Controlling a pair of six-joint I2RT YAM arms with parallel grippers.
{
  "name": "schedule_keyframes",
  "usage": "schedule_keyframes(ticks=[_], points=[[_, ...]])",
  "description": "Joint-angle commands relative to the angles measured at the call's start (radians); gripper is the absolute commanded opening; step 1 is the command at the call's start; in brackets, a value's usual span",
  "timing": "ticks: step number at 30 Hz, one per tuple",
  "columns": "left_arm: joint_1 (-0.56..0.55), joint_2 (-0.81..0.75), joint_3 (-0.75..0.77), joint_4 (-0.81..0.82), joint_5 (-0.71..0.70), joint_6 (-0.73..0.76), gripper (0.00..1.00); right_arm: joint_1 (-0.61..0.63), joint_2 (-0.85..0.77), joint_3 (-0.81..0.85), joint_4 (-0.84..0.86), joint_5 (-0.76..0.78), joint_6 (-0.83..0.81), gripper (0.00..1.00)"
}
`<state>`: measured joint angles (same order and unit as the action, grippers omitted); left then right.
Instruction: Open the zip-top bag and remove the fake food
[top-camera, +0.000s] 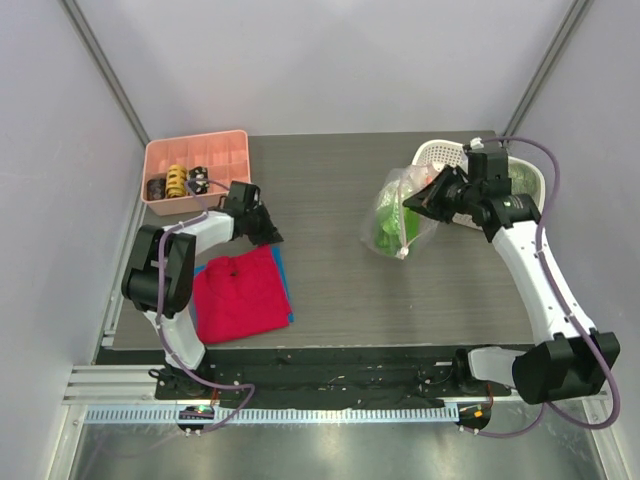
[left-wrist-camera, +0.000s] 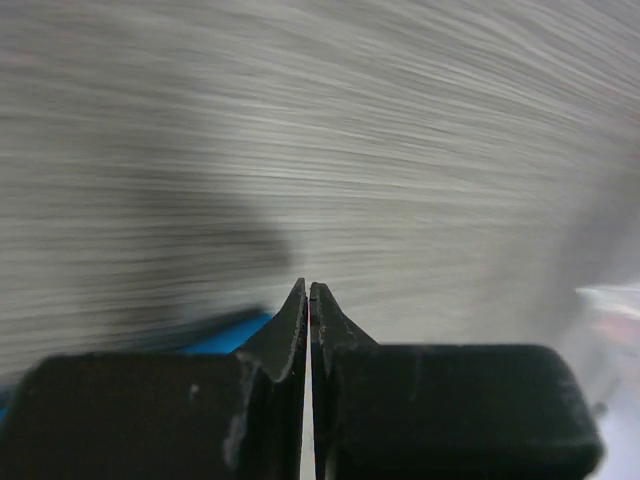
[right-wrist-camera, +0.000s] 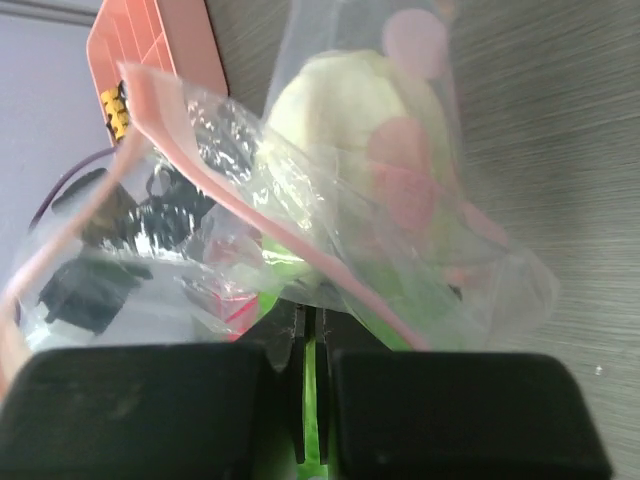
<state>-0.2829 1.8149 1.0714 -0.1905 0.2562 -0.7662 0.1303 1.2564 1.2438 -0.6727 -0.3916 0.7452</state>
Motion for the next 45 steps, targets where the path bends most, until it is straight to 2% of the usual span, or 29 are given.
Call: schedule_keyframes(ticks=[1, 4, 5, 6, 7, 9, 10, 11, 13, 15, 16, 18, 19, 20, 23, 24, 27, 32, 34, 35, 38, 39, 42, 45], points=[[0.025, -0.031, -0.028, -0.05, -0.109, 0.015, 0.0, -0.008, -0.04, 0.057, -0.071, 0.076, -0.059, 0.01], [0.037, -0.029, -0.018, 0.011, 0.041, 0.056, 0.0, -0.012, -0.031, 0.055, -0.081, 0.022, -0.109, 0.01], [0.034, -0.034, -0.019, 0.067, 0.123, 0.07, 0.03, -0.014, -0.02, 0.049, -0.071, -0.01, -0.11, 0.01], [0.031, -0.04, -0.022, 0.136, 0.288, 0.067, 0.08, -0.012, -0.015, 0.046, -0.061, -0.056, -0.101, 0.01], [0.025, -0.048, -0.016, 0.219, 0.355, 0.064, 0.18, -0.014, -0.014, 0.042, -0.041, -0.068, -0.104, 0.01], [-0.012, -0.104, -0.002, 0.25, 0.438, 0.097, 0.29, -0.012, -0.008, 0.036, -0.019, -0.09, -0.13, 0.01], [-0.024, -0.127, 0.001, 0.253, 0.439, 0.119, 0.41, -0.012, -0.006, 0.029, 0.019, -0.133, -0.144, 0.01], [-0.036, -0.153, -0.001, 0.26, 0.448, 0.142, 0.46, -0.014, 0.011, 0.022, 0.031, -0.168, -0.156, 0.01], [-0.042, -0.175, 0.009, 0.323, 0.546, 0.153, 0.77, -0.012, 0.029, 0.019, 0.059, -0.28, -0.185, 0.01], [-0.038, -0.126, 0.05, 0.342, 0.635, 0.151, 0.78, -0.011, 0.037, 0.006, 0.097, -0.346, -0.201, 0.01], [-0.033, -0.1, 0.067, 0.35, 0.744, 0.142, 0.8, -0.009, 0.038, -0.006, 0.11, -0.396, -0.207, 0.01], [-0.024, -0.051, 0.094, 0.4, 0.811, 0.11, 0.8, -0.003, 0.047, -0.02, 0.134, -0.443, -0.205, 0.01], [-0.016, -0.013, 0.088, 0.48, 0.875, 0.014, 0.89, 0.002, 0.055, -0.027, 0.149, -0.467, -0.196, 0.01], [-0.01, 0.003, 0.082, 0.587, 0.891, -0.02, 0.92, 0.006, 0.06, -0.033, 0.162, -0.508, -0.19, 0.01], [-0.009, 0.043, 0.042, 0.84, 0.93, -0.222, 0.93, 0.018, 0.078, -0.046, 0.183, -0.556, -0.176, 0.01], [-0.013, 0.058, 0.042, 0.969, 0.942, -0.269, 0.93, 0.023, 0.084, -0.049, 0.208, -0.567, -0.167, 0.01], [-0.039, 0.138, 0.061, 1.152, 0.988, -0.422, 0.9, 0.035, 0.093, -0.064, 0.273, -0.615, -0.126, 0.01], [-0.044, 0.225, 0.03, 1.508, 0.98, -0.675, 0.9, 0.04, 0.103, -0.078, 0.354, -0.656, -0.06, 0.01], [-0.042, 0.263, 0.041, 1.735, 0.976, -0.865, 0.88, 0.043, 0.103, -0.093, 0.409, -0.673, -0.015, 0.01], [-0.042, 0.276, 0.05, 1.737, 0.977, -0.892, 0.84, 0.045, 0.103, -0.096, 0.415, -0.668, -0.009, 0.01], [-0.045, 0.265, 0.044, 1.737, 0.974, -0.878, 0.59, 0.043, 0.101, -0.101, 0.418, -0.658, -0.009, 0.01], [-0.041, 0.255, 0.039, 1.737, 0.97, -0.878, 0.35, 0.045, 0.098, -0.104, 0.42, -0.653, -0.009, 0.01], [-0.029, 0.239, 0.009, 1.732, 0.918, -0.86, 0.0, 0.043, 0.086, -0.122, 0.418, -0.642, -0.007, 0.01], [0.005, 0.225, -0.031, 1.657, 0.85, -0.808, 0.0, 0.043, 0.069, -0.133, 0.398, -0.619, -0.007, 0.01]])
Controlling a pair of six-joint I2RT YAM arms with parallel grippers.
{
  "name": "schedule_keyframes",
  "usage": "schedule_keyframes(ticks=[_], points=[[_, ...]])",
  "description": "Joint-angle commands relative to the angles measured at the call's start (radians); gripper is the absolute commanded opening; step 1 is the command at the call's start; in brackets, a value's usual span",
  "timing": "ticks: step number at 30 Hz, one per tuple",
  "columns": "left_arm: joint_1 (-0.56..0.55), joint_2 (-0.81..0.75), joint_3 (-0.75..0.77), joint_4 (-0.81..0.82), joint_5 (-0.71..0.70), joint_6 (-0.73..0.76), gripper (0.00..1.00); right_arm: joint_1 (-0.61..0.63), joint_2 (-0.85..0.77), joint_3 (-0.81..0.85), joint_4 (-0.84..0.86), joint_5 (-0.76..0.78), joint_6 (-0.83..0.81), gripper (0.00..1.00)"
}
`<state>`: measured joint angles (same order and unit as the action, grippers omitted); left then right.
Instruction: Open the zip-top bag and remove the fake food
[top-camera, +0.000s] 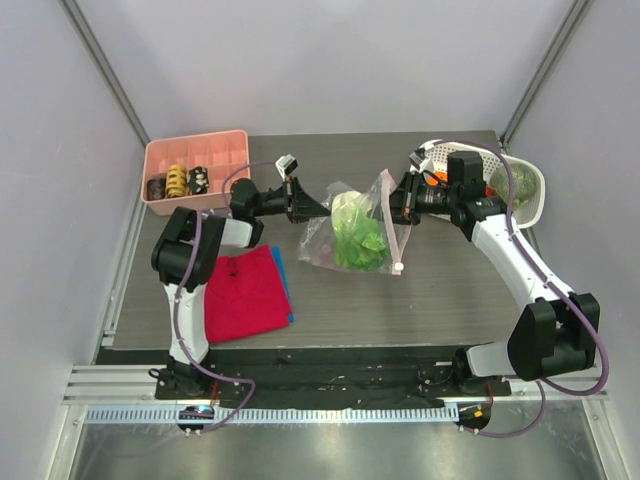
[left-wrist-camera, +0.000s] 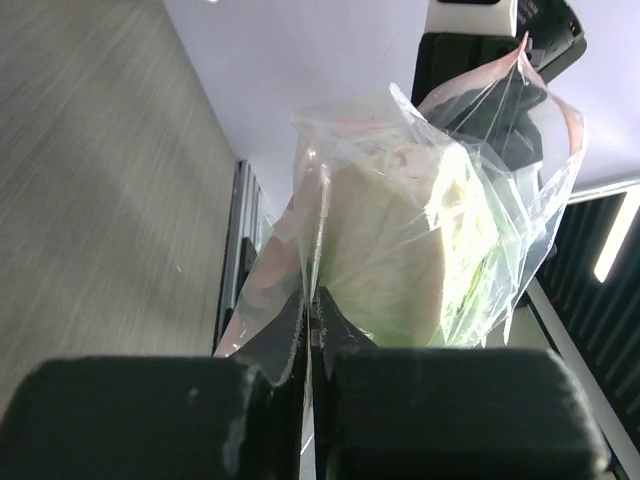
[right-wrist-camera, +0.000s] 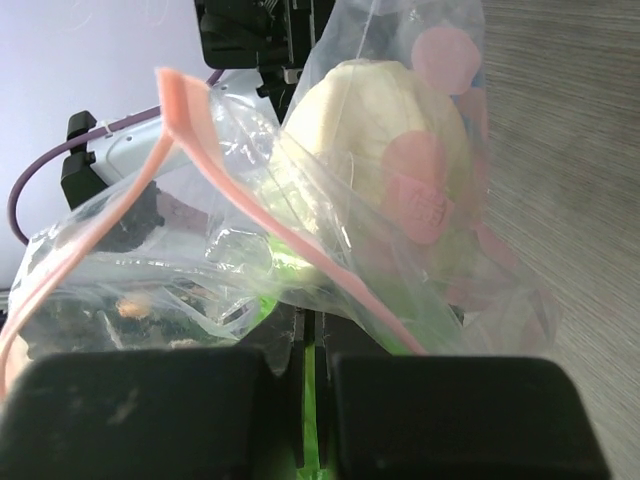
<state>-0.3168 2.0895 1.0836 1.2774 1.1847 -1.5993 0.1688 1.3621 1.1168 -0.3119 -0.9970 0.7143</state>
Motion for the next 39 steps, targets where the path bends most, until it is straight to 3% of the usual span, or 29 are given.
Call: schedule_keyframes(ticks=[1, 3, 4, 5, 7, 11, 13, 14, 15, 18, 21, 22, 29, 34, 39], points=[[0.06, -0.083, -0.074, 0.13, -0.126, 0.138, 0.0, 0.005, -0.041, -0.006, 0.021, 0.01, 0.013, 0.01], [0.082, -0.158, -0.102, -0.303, -0.199, 0.342, 0.0, 0.006, -0.053, 0.003, -0.036, 0.038, -0.002, 0.01], [0.094, -0.242, -0.088, -0.552, -0.341, 0.628, 0.0, 0.006, -0.058, 0.009, -0.065, 0.058, -0.034, 0.01], [0.094, -0.278, -0.058, -0.887, -0.402, 0.742, 0.0, 0.005, -0.063, 0.015, -0.128, 0.104, -0.05, 0.01], [0.108, -0.295, -0.021, -1.036, -0.499, 0.855, 0.0, 0.006, -0.08, 0.026, -0.185, 0.15, -0.079, 0.01], [0.151, -0.267, 0.016, -1.223, -0.652, 0.854, 0.0, 0.006, -0.11, 0.014, -0.268, 0.243, -0.134, 0.01], [0.157, -0.27, -0.004, -1.189, -0.642, 0.842, 0.0, 0.006, -0.119, 0.02, -0.291, 0.261, -0.153, 0.01], [0.154, -0.252, -0.022, -1.134, -0.531, 0.802, 0.0, 0.006, -0.123, 0.014, -0.28, 0.235, -0.148, 0.01], [0.154, -0.246, -0.036, -0.96, -0.458, 0.762, 0.0, 0.009, -0.12, 0.009, -0.267, 0.215, -0.147, 0.01], [0.131, -0.275, -0.054, -0.833, -0.324, 0.73, 0.03, 0.014, -0.103, 0.018, -0.265, 0.179, -0.174, 0.01], [0.107, -0.293, -0.001, -0.829, -0.223, 0.739, 0.4, 0.014, -0.09, 0.026, -0.283, 0.147, -0.223, 0.01], [0.102, -0.301, 0.004, -0.855, -0.22, 0.742, 0.95, 0.014, -0.087, 0.023, -0.28, 0.143, -0.234, 0.01], [0.039, -0.361, 0.01, -0.857, -0.229, 0.636, 1.0, 0.014, -0.047, 0.014, -0.28, 0.126, -0.303, 0.01], [-0.086, -0.395, 0.067, -1.062, -0.388, 0.766, 0.97, 0.017, -0.035, 0.025, -0.282, 0.107, -0.309, 0.01], [-0.13, -0.33, 0.113, -0.99, -0.358, 0.713, 0.94, 0.02, -0.041, 0.032, -0.285, 0.087, -0.317, 0.01]])
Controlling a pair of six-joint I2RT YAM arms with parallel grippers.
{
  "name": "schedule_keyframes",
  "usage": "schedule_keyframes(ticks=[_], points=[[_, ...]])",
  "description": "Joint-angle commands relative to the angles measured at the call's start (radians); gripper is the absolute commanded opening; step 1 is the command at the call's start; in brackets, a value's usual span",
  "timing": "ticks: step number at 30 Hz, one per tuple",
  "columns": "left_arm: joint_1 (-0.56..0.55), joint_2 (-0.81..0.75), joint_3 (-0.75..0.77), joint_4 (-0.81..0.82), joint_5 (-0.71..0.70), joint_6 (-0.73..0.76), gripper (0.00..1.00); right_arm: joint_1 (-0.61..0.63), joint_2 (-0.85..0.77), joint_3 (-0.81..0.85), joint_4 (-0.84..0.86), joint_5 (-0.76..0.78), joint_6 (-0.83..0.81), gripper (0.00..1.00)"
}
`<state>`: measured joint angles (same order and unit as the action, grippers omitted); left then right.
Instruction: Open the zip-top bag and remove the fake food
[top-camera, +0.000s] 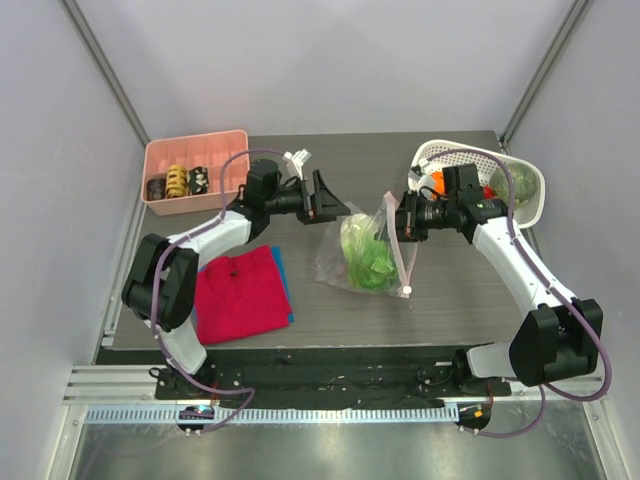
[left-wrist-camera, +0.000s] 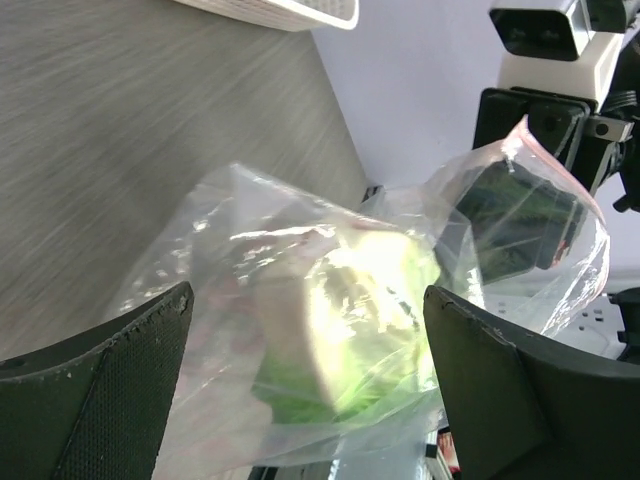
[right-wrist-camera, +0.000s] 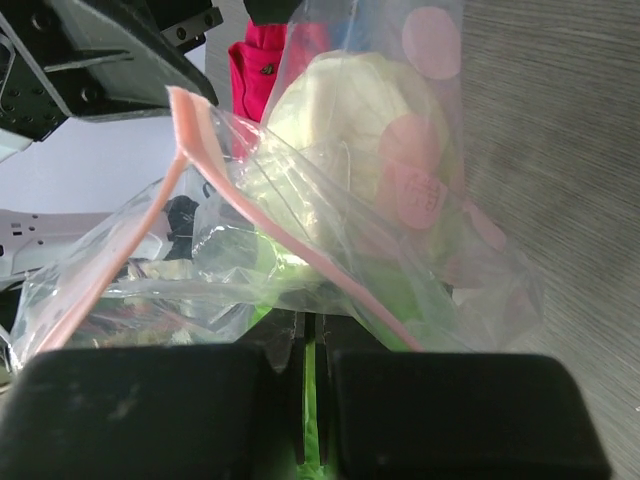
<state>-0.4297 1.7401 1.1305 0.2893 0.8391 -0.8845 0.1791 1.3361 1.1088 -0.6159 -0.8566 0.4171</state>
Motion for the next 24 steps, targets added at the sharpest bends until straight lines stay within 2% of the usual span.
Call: schedule_keyframes(ticks=[1, 2, 5, 6, 7, 8, 9, 11, 13, 16, 19, 20, 21, 23, 24], points=[[-0.02, 0.039, 0.074, -0.007, -0.014, -0.001, 0.93, 0.008, -0.015, 0.04, 0.018, -0.053, -0.021, 0.01], [-0.024, 0.045, 0.074, 0.011, -0.003, -0.019, 0.92, 0.011, -0.015, 0.042, 0.018, -0.056, -0.021, 0.01], [-0.029, 0.064, 0.072, 0.051, 0.0, -0.044, 0.78, 0.014, -0.018, 0.043, 0.018, -0.059, -0.021, 0.01], [-0.029, 0.064, 0.074, 0.047, -0.006, -0.041, 0.72, 0.017, -0.02, 0.043, 0.018, -0.07, -0.023, 0.01], [-0.029, 0.067, 0.075, 0.001, -0.018, -0.03, 0.72, 0.02, -0.02, 0.042, 0.018, -0.07, -0.024, 0.01], [-0.03, 0.075, 0.081, -0.027, -0.027, -0.013, 0.73, 0.022, -0.023, 0.04, 0.018, -0.068, -0.026, 0.01], [-0.029, 0.078, 0.09, -0.053, -0.038, 0.022, 0.84, 0.023, -0.023, 0.04, 0.018, -0.068, -0.029, 0.01], [-0.029, 0.078, 0.1, -0.119, -0.067, 0.057, 0.92, 0.026, -0.026, 0.039, 0.016, -0.07, -0.031, 0.01], [-0.029, 0.078, 0.1, -0.124, -0.072, 0.071, 0.96, 0.028, -0.026, 0.037, 0.015, -0.073, -0.032, 0.01], [-0.037, 0.098, 0.104, -0.089, -0.051, 0.05, 0.93, 0.034, -0.032, 0.033, 0.01, -0.072, -0.035, 0.01], [-0.049, 0.127, 0.097, -0.023, -0.014, -0.022, 0.84, 0.037, -0.034, 0.029, 0.005, -0.073, -0.044, 0.01], [-0.05, 0.13, 0.089, 0.07, 0.001, -0.06, 0.81, 0.039, -0.034, 0.029, 0.005, -0.071, -0.047, 0.01], [-0.05, 0.136, 0.081, 0.109, 0.014, -0.095, 0.71, 0.037, -0.034, 0.029, 0.005, -0.068, -0.049, 0.01], [-0.052, 0.137, 0.055, 0.18, 0.037, -0.175, 0.65, 0.037, -0.032, 0.029, 0.001, -0.062, -0.055, 0.01], [-0.05, 0.136, 0.048, 0.212, 0.04, -0.188, 0.52, 0.037, -0.031, 0.029, 0.002, -0.062, -0.057, 0.01]])
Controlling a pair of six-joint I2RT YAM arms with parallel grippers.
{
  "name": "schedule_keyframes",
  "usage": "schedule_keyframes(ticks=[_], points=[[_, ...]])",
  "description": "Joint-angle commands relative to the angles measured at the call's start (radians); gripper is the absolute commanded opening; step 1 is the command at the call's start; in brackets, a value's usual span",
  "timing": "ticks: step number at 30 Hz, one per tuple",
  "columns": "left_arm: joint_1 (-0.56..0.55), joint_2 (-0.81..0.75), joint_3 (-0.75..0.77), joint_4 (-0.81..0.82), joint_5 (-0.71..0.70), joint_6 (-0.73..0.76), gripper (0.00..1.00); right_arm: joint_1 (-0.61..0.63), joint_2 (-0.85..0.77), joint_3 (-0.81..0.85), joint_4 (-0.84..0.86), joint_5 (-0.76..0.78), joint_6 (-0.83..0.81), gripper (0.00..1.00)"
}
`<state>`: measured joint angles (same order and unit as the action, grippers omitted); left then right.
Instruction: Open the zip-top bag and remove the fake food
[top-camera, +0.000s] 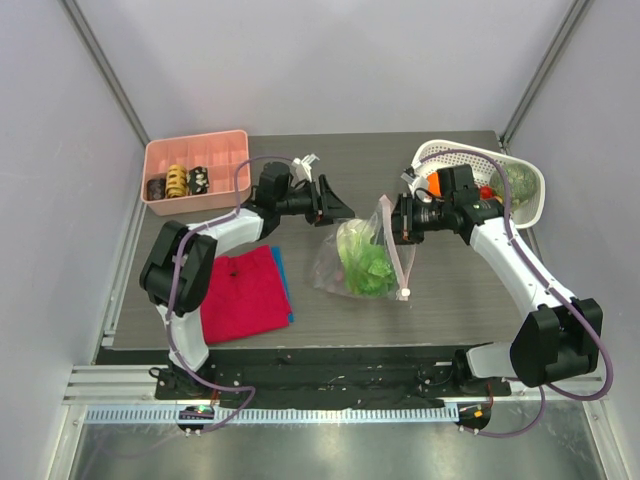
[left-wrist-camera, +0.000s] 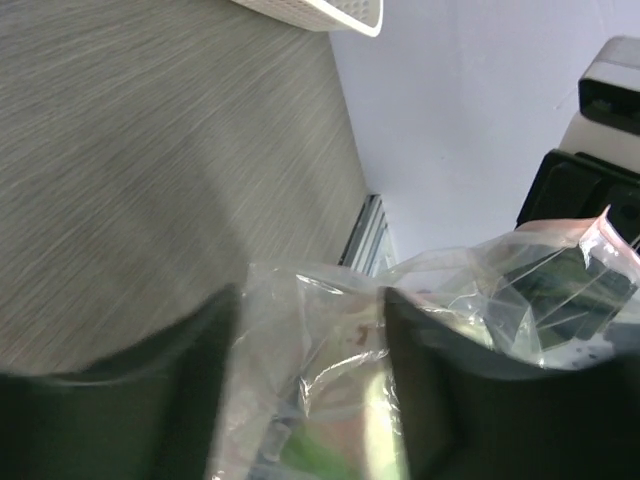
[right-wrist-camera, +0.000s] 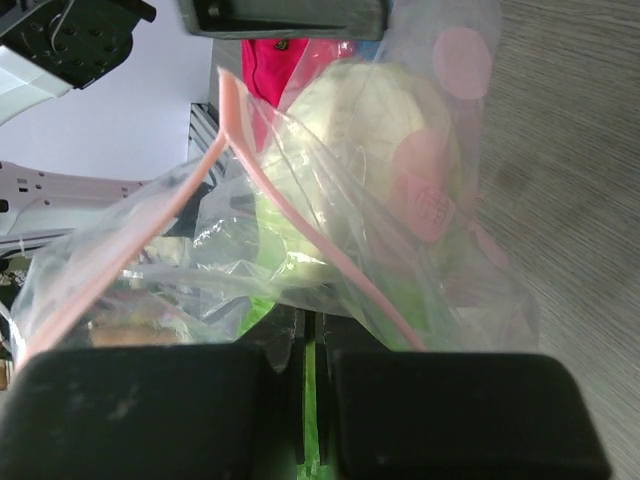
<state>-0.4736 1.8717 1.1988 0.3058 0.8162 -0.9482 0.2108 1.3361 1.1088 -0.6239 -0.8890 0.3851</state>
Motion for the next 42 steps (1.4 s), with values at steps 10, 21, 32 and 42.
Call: schedule_keyframes(ticks=[10, 21, 32, 42], points=[[0.038, -0.058, -0.01, -0.146, -0.174, 0.034, 0.0, 0.024, -0.064, 0.049, -0.074, 0.091, -0.081, 0.01], [0.104, -0.048, 0.019, -0.404, -0.475, 0.167, 0.0, 0.05, -0.227, -0.007, -0.085, 0.314, -0.092, 0.01], [0.173, -0.075, -0.059, -0.188, -0.186, 0.151, 0.37, 0.05, -0.292, -0.086, 0.02, 0.377, -0.046, 0.01], [0.142, -0.039, -0.215, 0.362, 0.169, -0.165, 1.0, 0.047, -0.226, -0.089, 0.131, 0.214, 0.017, 0.01]])
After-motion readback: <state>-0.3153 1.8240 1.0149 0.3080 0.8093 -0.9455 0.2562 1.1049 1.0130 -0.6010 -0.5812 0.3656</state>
